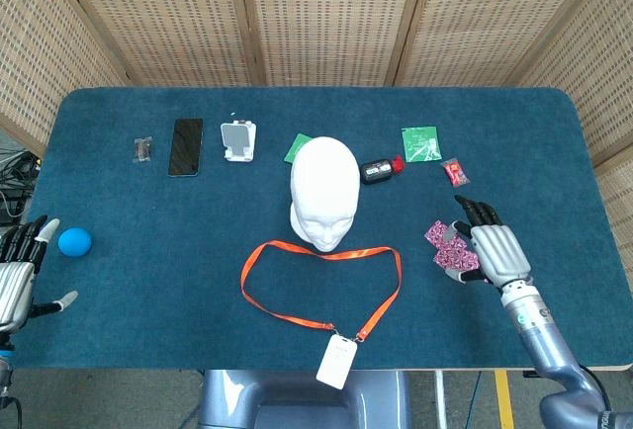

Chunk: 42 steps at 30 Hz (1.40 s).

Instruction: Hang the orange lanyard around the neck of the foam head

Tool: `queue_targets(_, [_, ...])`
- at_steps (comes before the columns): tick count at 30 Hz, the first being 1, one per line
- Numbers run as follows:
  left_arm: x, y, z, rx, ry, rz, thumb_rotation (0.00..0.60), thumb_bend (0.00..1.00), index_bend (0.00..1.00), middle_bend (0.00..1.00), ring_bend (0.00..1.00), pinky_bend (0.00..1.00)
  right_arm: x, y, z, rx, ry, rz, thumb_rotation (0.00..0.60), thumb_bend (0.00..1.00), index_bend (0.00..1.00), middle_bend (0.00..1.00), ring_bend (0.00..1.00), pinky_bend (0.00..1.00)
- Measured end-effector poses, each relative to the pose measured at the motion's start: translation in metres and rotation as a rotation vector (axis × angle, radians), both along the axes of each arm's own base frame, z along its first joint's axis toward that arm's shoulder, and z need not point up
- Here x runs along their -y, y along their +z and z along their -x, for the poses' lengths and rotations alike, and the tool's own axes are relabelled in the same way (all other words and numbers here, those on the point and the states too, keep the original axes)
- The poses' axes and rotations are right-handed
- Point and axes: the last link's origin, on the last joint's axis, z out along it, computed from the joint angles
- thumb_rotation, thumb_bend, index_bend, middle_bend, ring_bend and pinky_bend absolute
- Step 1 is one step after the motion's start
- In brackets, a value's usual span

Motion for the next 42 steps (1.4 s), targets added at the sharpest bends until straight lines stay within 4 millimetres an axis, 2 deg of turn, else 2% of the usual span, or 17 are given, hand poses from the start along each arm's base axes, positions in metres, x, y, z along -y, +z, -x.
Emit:
queue_targets(4, [-0.006, -0.003, 0.003, -0.010, 0.012, 0.010, 0.600, 0.00, 0.00, 0.00, 0.00, 0.00, 0.013, -0.025, -0.009, 0.026, -0.037, -0.047, 0.600, 0.37, 0.49, 0.00, 0.00, 0.00])
queue_targets(14, [-0.010, -0.007, 0.005, -0.008, 0.021, 0.025, 0.600, 0.00, 0.00, 0.00, 0.00, 0.00, 0.042, -0.089, -0.030, -0.013, -0.060, -0.115, 0.600, 0.42, 0.51, 0.00, 0.00, 0.00])
queue_targets(17, [-0.011, -0.007, 0.005, -0.010, 0.022, 0.023, 0.600, 0.00, 0.00, 0.00, 0.00, 0.00, 0.049, -0.103, -0.037, -0.032, -0.057, -0.124, 0.600, 0.42, 0.51, 0.00, 0.00, 0.00])
queue_targets(24, [-0.011, -0.009, 0.005, -0.017, 0.029, 0.027, 0.600, 0.00, 0.00, 0.00, 0.00, 0.00, 0.055, -0.117, -0.046, -0.074, -0.058, -0.131, 0.600, 0.44, 0.52, 0.00, 0.00, 0.00])
queue_targets(37, [-0.012, -0.010, 0.005, -0.018, 0.031, 0.032, 0.600, 0.00, 0.00, 0.00, 0.00, 0.00, 0.054, -0.124, -0.039, -0.111, -0.077, -0.144, 0.600, 0.47, 0.54, 0.00, 0.00, 0.00])
queue_targets(42, [-0.012, -0.010, 0.005, -0.017, 0.031, 0.030, 0.600, 0.00, 0.00, 0.00, 0.00, 0.00, 0.055, -0.125, -0.040, -0.103, -0.078, -0.143, 0.600, 0.52, 0.58, 0.00, 0.00, 0.00])
